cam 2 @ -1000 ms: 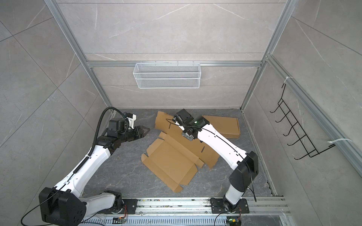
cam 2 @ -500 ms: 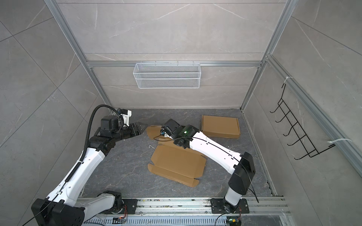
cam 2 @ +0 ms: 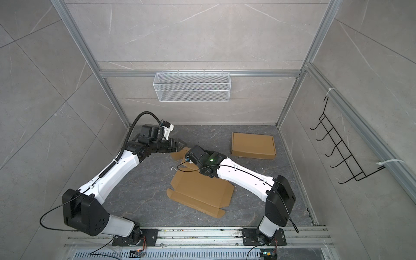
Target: Fold the paper box
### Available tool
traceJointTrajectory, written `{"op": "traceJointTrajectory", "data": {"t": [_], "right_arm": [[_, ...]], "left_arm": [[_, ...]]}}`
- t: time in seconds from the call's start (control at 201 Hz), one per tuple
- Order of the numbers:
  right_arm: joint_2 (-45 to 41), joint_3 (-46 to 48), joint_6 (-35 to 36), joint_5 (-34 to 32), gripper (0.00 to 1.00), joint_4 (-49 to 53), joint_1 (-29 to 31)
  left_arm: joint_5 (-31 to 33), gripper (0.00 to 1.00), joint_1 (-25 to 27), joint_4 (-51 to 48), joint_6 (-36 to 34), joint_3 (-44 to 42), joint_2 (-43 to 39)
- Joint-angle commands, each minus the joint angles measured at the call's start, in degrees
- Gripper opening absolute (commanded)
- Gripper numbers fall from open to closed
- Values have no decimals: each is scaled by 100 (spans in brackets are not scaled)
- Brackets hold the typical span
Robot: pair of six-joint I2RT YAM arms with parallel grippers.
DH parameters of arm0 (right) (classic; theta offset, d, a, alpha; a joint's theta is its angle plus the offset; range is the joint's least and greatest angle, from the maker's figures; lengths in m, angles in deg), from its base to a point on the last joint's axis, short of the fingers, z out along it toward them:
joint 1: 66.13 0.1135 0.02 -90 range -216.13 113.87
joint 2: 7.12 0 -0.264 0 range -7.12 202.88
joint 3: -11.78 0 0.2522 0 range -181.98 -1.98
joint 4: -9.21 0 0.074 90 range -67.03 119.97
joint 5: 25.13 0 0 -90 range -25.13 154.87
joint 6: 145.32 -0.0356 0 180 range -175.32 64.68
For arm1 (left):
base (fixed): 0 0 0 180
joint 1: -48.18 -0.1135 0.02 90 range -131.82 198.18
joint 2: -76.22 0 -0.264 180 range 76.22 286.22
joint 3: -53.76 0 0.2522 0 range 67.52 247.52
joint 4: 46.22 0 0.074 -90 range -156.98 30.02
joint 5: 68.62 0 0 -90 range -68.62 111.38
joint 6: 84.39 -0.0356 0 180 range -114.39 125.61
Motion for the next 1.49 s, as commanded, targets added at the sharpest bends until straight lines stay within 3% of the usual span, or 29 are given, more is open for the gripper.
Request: {"op": "traceJointTrajectory", "data": {"t": [0.0, 0.343, 0.657, 0.995, 1.14, 1.488], "right_arm": [[-86, 116, 66, 66, 0, -88, -2], [20, -70, 22, 168, 0, -63, -74], [157, -240, -133, 263, 0, 30, -92], [183, -164, -215, 326, 0, 17, -90], [166, -158, -271, 390, 0, 73, -189], [204, -111, -172, 534, 0, 32, -440]], "left_arm": [[84, 77, -20, -115, -350, 259, 110], [-227, 74, 10, -84, -230, 234, 350], [-552, 72, 217, 751, 500, -170, 437], [-413, 71, 400, 1003, 681, -175, 516], [-229, 72, 154, 835, 535, -335, 281], [-351, 74, -885, 1503, 712, -1569, -741]]}}
